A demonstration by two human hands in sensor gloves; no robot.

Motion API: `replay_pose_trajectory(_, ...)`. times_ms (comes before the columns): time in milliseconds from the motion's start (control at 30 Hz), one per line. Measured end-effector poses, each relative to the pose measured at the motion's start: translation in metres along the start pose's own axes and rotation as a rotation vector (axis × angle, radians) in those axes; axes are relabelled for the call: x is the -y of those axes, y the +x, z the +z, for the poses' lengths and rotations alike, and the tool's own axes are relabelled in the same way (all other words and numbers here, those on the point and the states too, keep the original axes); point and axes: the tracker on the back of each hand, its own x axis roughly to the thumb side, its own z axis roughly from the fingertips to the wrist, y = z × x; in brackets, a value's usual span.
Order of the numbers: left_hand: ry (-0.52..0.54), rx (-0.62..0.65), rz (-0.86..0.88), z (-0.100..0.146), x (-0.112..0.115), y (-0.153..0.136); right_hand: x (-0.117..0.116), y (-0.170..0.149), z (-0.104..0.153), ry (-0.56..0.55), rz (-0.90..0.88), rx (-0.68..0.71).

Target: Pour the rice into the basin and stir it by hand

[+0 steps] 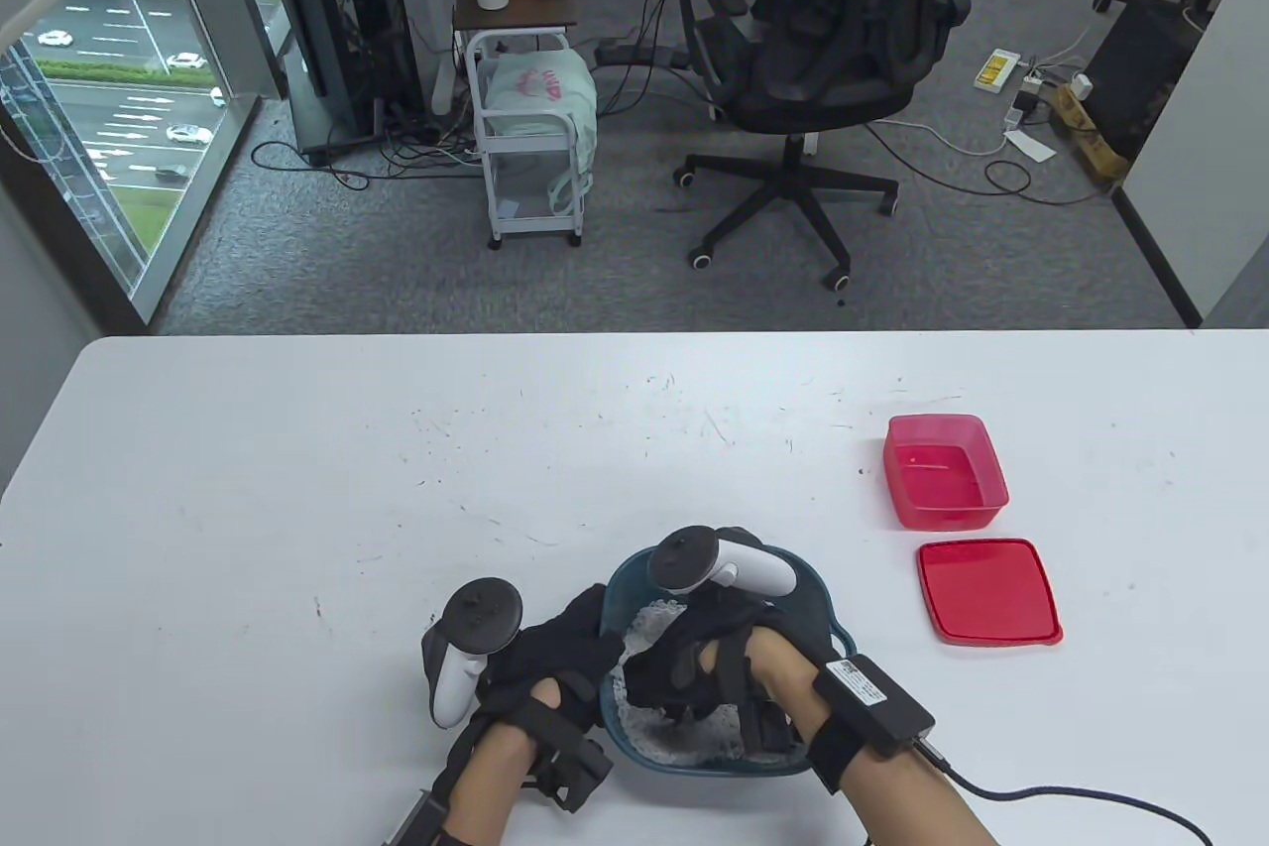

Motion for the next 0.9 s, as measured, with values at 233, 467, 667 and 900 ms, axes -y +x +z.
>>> replay_pose_trajectory(233,-0.002,0.004,-0.003,0.000,0.000,0.000,0.026,-0.002,0.005,-0.305,0.104,-0.185)
replay_pose_trajectory(467,0.004,0.000,-0.003,0.000,0.000,0.000,0.027,-0.009,0.018,-0.343,0.376,-0.538)
replay_pose_trajectory(667,0.017,-0.012,-0.002,0.001,0.000,0.000,0.007,-0.008,0.017,-0.233,0.516,-0.631)
replay_pose_trajectory(900,0.029,-0.027,0.001,0.001,0.000,0.000,-0.008,-0.011,0.009,-0.069,0.412,-0.511)
